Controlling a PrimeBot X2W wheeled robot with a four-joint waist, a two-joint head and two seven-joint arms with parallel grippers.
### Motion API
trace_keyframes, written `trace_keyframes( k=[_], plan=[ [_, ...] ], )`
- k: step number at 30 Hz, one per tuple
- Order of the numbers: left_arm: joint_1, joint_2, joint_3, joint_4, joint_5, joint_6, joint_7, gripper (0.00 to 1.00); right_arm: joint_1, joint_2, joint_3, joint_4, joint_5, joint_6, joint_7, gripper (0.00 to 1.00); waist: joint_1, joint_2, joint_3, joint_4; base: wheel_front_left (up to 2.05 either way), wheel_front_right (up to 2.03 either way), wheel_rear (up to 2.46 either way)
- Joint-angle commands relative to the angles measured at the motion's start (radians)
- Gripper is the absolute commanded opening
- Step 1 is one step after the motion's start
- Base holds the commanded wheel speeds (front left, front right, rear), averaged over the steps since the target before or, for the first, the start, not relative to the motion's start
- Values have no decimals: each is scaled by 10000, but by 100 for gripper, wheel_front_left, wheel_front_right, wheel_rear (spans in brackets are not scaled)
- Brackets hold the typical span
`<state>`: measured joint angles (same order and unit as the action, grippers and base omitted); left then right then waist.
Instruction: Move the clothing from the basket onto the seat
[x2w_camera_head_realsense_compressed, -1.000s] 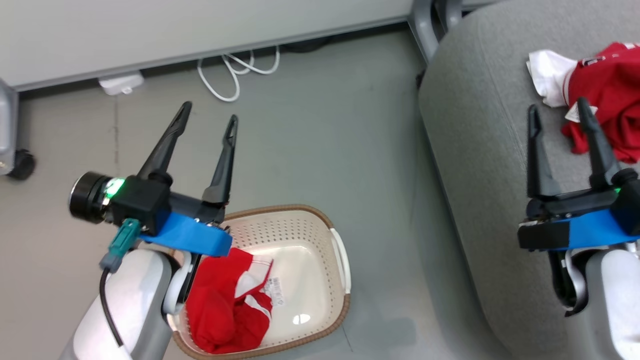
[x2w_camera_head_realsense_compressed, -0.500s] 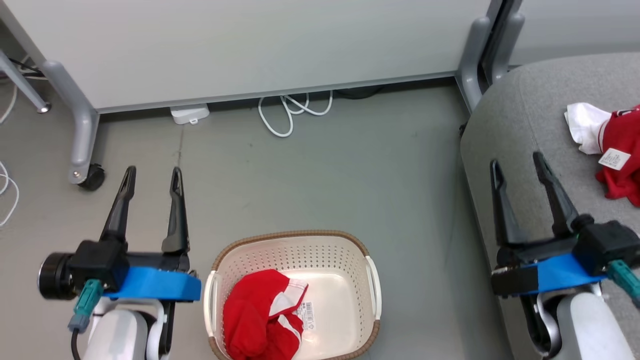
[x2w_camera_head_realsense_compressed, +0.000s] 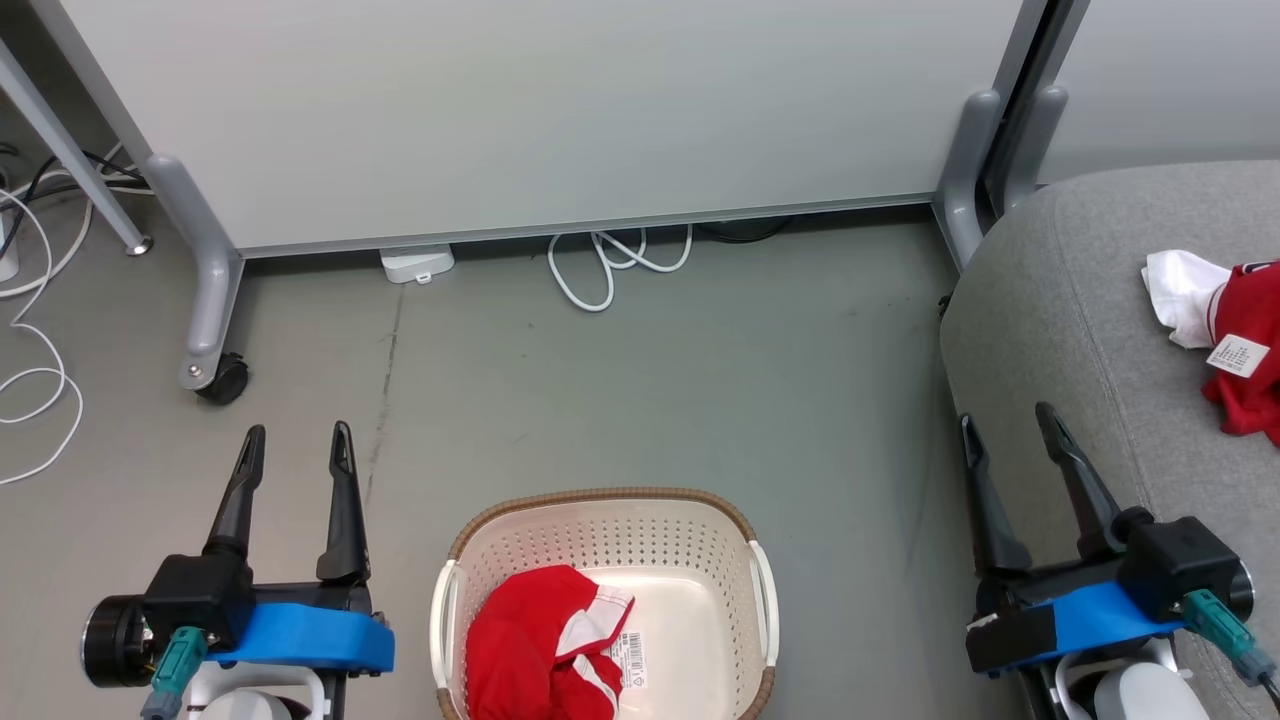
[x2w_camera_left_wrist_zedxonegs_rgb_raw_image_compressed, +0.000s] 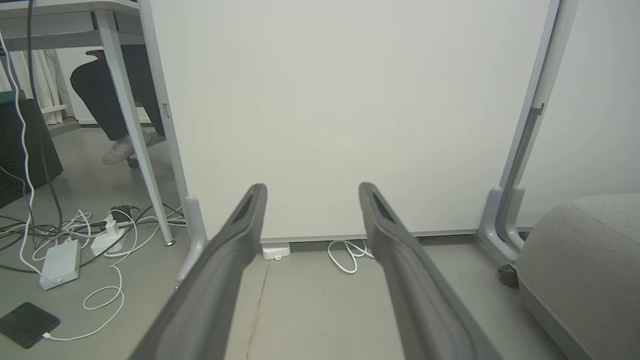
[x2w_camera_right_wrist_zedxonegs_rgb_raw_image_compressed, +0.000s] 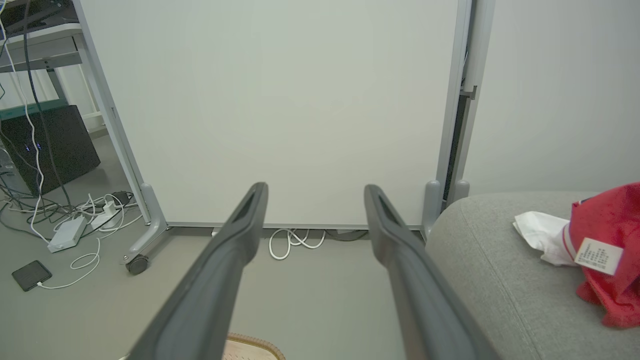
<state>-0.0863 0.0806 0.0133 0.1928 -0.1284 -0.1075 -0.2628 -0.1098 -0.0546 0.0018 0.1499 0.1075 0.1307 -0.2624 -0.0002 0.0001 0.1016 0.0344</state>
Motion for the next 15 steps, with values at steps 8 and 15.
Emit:
trace_keyframes(
  k=[8, 15],
  plan=[
    [87, -128, 119, 150, 244, -161, -30, 100, 352, 49, 107, 169, 208, 1, -38, 100, 2, -1, -125, 85, 0, 0, 0],
    [177, -178, 188, 209, 345, -218, -28, 100, 420, 50, 122, 242, 238, 1, -38, 100, 2, -1, -265, 64, 0, 0, 0]
  ],
)
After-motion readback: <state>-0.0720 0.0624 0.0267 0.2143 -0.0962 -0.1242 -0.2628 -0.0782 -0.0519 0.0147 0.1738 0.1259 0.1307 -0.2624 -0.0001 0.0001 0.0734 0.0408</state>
